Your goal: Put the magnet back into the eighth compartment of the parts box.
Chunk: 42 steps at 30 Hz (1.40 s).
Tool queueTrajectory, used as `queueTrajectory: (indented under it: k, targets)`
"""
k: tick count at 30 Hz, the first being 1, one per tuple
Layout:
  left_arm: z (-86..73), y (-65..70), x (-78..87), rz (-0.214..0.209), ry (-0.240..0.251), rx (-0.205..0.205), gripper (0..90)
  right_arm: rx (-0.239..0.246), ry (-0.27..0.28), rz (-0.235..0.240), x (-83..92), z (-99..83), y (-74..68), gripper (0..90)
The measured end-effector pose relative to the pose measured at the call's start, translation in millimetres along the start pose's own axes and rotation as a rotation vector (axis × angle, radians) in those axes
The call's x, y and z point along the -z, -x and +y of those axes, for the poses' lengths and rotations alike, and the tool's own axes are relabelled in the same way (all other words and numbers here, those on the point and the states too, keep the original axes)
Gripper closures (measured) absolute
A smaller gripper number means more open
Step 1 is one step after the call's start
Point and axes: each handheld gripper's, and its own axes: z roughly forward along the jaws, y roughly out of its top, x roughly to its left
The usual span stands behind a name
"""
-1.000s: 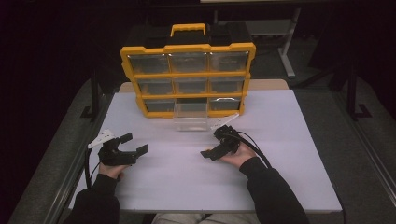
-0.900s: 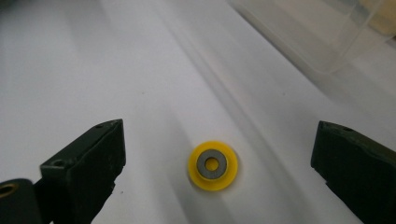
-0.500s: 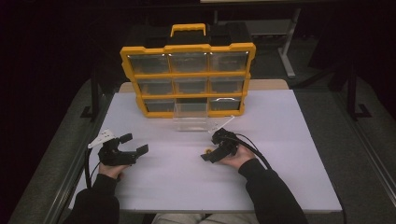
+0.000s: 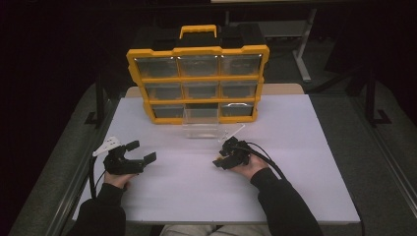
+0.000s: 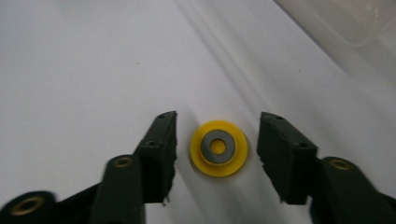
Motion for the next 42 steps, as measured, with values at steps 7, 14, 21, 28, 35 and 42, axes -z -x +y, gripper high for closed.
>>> queueTrajectory:
  k: [7,14,21,28,35,42]
  targets:
    - [0.0,0.1,0.1,-0.002,0.004,0.001,0.0,-0.028,0.026,-0.005,1.8,-3.3,2.9,60.7]
    - [0.1,-0.1,0.2,-0.001,0.005,0.001,0.0,-0.049,0.045,-0.001,5.2,-4.9,5.7,60.9]
    - [0.2,-0.6,0.3,0.003,0.006,0.0,0.0,-0.058,0.07,-0.003,11.6,-3.2,6.6,61.0]
    - [0.3,-0.8,0.3,0.004,0.005,0.001,0.0,-0.076,0.077,0.002,18.2,-0.9,8.6,61.4]
    - [-0.1,-0.6,-0.8,0.003,-0.001,0.001,0.0,-0.088,0.096,0.01,27.8,1.9,9.8,61.5]
    - [0.0,-0.9,-0.3,0.008,0.002,0.005,0.0,-0.082,0.117,0.01,41.0,8.2,8.7,61.5]
